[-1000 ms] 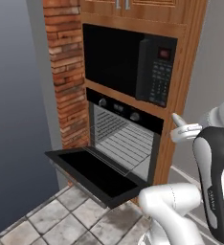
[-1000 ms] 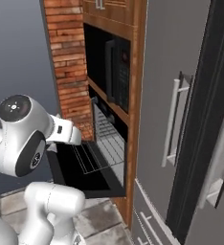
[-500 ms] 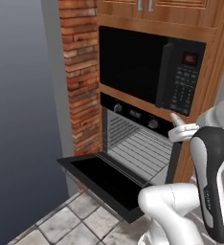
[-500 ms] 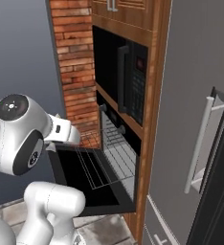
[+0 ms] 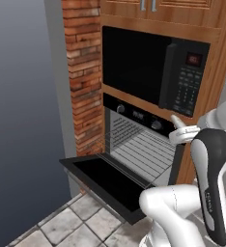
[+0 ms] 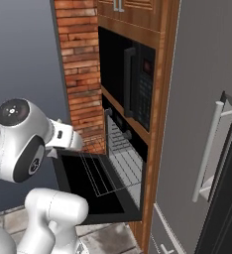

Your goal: Place the fish on the rack of the oven, and slide the rack back inside. Close the oven door.

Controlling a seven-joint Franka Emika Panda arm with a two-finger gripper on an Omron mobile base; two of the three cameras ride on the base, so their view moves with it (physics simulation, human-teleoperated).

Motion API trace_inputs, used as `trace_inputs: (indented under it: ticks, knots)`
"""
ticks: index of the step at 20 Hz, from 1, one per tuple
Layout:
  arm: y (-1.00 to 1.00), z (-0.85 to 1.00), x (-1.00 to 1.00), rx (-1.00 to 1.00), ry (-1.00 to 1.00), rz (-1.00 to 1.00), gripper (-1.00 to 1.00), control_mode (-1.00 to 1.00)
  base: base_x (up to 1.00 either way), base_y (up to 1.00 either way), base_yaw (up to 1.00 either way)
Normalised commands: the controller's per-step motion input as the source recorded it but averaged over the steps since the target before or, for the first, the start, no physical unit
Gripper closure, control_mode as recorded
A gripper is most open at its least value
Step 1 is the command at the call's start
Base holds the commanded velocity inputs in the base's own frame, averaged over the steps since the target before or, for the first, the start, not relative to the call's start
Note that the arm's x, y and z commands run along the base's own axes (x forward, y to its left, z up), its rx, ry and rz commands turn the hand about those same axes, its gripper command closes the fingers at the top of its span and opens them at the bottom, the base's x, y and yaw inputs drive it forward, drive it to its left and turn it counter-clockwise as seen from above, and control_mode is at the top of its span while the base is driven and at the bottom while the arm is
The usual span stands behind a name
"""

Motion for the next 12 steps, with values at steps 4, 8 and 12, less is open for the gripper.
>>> trace_inputs:
  ticks: [4, 8, 12]
  knots:
    - [0.23, -0.26, 0.03, -0.04, 0.00, 0.00, 1.00, -1.00, 0.00, 0.00, 0.00]
    - [0.36, -0.35, 0.00, -0.09, 0.00, -0.03, 1.00, -1.00, 0.00, 0.00, 0.00]
    - [0.34, -0.39, 0.02, -0.09, 0.00, 0.00, 1.00, -1.00, 0.00, 0.00, 0.00]
